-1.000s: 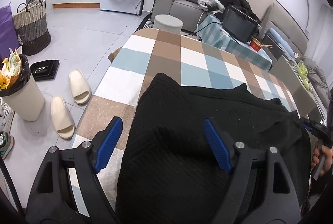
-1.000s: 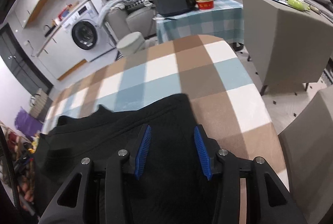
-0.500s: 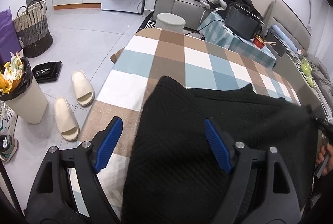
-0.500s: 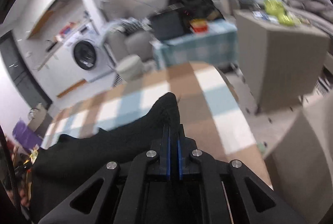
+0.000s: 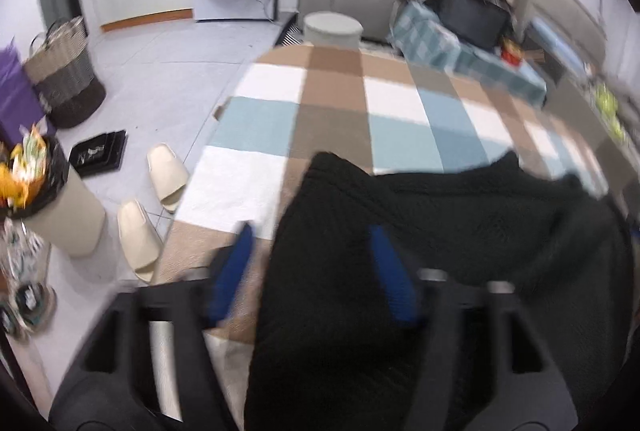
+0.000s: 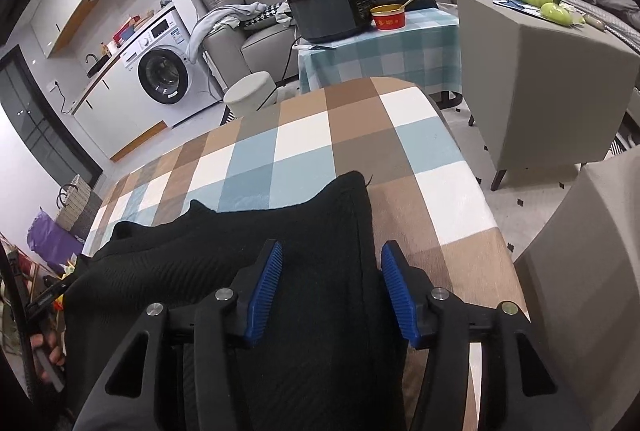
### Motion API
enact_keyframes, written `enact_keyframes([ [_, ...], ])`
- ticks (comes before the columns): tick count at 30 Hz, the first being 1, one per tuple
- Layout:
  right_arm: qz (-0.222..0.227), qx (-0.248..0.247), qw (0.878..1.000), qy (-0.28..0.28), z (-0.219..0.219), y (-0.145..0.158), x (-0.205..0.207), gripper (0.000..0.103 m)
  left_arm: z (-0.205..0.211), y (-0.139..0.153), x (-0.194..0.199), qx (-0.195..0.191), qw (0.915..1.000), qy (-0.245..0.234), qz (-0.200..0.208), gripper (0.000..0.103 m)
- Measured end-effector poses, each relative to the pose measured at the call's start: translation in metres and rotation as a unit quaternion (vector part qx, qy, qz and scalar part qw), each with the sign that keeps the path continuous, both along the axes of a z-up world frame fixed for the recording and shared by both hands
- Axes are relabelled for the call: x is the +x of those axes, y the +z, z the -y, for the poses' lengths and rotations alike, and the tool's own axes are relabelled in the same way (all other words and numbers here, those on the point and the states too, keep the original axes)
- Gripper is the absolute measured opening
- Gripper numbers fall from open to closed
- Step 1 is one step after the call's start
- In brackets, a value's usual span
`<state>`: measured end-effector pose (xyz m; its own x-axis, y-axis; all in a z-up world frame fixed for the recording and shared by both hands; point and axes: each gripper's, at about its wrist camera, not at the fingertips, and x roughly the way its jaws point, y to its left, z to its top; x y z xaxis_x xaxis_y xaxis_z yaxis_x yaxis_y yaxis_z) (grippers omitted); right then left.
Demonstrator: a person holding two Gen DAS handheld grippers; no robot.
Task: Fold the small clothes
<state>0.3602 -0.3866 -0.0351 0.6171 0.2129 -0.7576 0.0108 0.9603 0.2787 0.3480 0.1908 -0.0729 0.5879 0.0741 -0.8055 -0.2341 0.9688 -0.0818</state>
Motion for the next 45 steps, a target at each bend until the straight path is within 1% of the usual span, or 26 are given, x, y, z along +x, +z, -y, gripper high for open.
enact_keyframes([
  [1, -0.001, -0.001, 1.0, 0.0, 0.0, 0.0, -0.001, 0.053, 0.003, -0.002, 0.002, 0.01, 0.9999, -0.001, -0.005, 0.028],
  [3, -0.002, 0.0, 1.0, -0.002, 0.002, -0.001, -0.004, 0.053, 0.005, -0.001, 0.002, 0.02, 0.9998, -0.007, 0.001, 0.016],
  [5, -0.001, 0.002, 1.0, -0.004, 0.004, -0.001, -0.005, 0.053, 0.005, 0.003, 0.0, 0.02, 0.9997, -0.01, 0.013, 0.008],
  [7, -0.002, 0.003, 1.0, -0.008, 0.006, -0.001, -0.006, 0.053, 0.003, 0.012, -0.008, 0.008, 0.9992, -0.012, 0.038, 0.008],
  [9, -0.002, 0.005, 1.0, -0.011, 0.008, -0.002, -0.007, 0.053, 0.001, 0.026, -0.02, -0.012, 0.9966, -0.017, 0.079, 0.007],
  [10, -0.002, 0.006, 1.0, -0.012, 0.008, -0.002, -0.007, 0.053, -0.001, 0.032, -0.026, -0.026, 0.9944, -0.018, 0.101, 0.007],
  [11, -0.002, 0.007, 1.0, -0.013, 0.009, -0.002, -0.007, 0.053, -0.006, 0.038, -0.032, -0.051, 0.9904, -0.016, 0.127, 0.007],
  [13, -0.002, 0.005, 1.0, -0.013, 0.008, -0.001, -0.008, 0.053, -0.018, 0.043, -0.038, -0.075, 0.9864, 0.006, 0.146, 0.007],
  [14, -0.003, 0.005, 1.0, -0.013, 0.008, -0.002, -0.008, 0.053, -0.024, 0.042, -0.039, -0.082, 0.9854, 0.02, 0.148, 0.007],
  [17, -0.004, 0.004, 1.0, -0.011, 0.009, -0.002, -0.009, 0.053, -0.05, 0.029, -0.036, -0.099, 0.9831, 0.083, 0.13, 0.005],
  [19, -0.008, 0.003, 1.0, -0.014, 0.009, -0.002, -0.01, 0.053, -0.062, 0.021, -0.033, -0.114, 0.9827, 0.099, 0.108, 0.005],
  [21, -0.009, 0.006, 1.0, -0.012, 0.007, 0.0, -0.01, 0.053, -0.061, 0.017, -0.033, -0.11, 0.984, 0.1, 0.098, 0.006],
  [23, -0.005, 0.009, 1.0, -0.004, 0.001, 0.004, -0.01, 0.053, -0.054, 0.017, -0.032, -0.1, 0.9877, 0.082, 0.088, 0.008],
  [24, -0.002, 0.01, 1.0, 0.002, -0.004, 0.006, -0.01, 0.053, -0.048, 0.017, -0.03, -0.093, 0.9895, 0.073, 0.083, 0.012],
  [25, 0.0, 0.009, 1.0, 0.008, -0.011, 0.007, -0.009, 0.056, -0.036, 0.02, -0.028, -0.085, 0.9915, 0.058, 0.08, 0.015],
  [26, 0.001, 0.008, 1.0, 0.012, -0.016, 0.008, -0.008, 0.058, -0.028, 0.021, -0.026, -0.081, 0.9927, 0.043, 0.078, 0.023],
  [27, 0.003, 0.007, 1.0, 0.019, -0.023, 0.009, -0.007, 0.058, -0.016, 0.023, -0.023, -0.073, 0.994, 0.026, 0.077, 0.026],
  [29, 0.006, 0.007, 0.999, 0.036, -0.036, 0.011, -0.005, 0.058, 0.007, 0.026, -0.016, -0.058, 0.9951, -0.007, 0.079, 0.039],
  [30, 0.01, 0.003, 0.999, 0.04, -0.041, 0.012, -0.005, 0.058, 0.018, 0.026, -0.013, -0.047, 0.9955, -0.022, 0.079, 0.043],
  [32, 0.017, -0.006, 0.999, 0.04, -0.047, 0.014, -0.006, 0.058, 0.038, 0.025, -0.006, -0.03, 0.9956, -0.043, 0.078, 0.043],
  [35, 0.016, -0.01, 0.999, 0.034, -0.045, 0.014, -0.007, 0.058, 0.056, 0.018, 0.003, -0.025, 0.9957, -0.064, 0.062, 0.044],
  [37, 0.007, -0.016, 0.999, 0.028, -0.039, 0.012, -0.007, 0.058, 0.065, 0.006, 0.01, -0.009, 0.9969, -0.073, 0.027, 0.044],
  [38, 0.003, -0.019, 1.0, 0.023, -0.034, 0.012, -0.009, 0.058, 0.069, 0.003, 0.01, -0.003, 0.9969, -0.078, 0.014, 0.043],
  [40, -0.001, -0.022, 1.0, 0.017, -0.027, 0.01, -0.012, 0.058, 0.074, -0.003, 0.006, 0.006, 0.996, -0.09, -0.001, 0.043],
  [45, -0.004, -0.021, 1.0, 0.01, -0.017, 0.01, -0.017, 0.058, 0.08, -0.003, -0.005, 0.018, 0.9924, -0.12, -0.018, 0.044],
])
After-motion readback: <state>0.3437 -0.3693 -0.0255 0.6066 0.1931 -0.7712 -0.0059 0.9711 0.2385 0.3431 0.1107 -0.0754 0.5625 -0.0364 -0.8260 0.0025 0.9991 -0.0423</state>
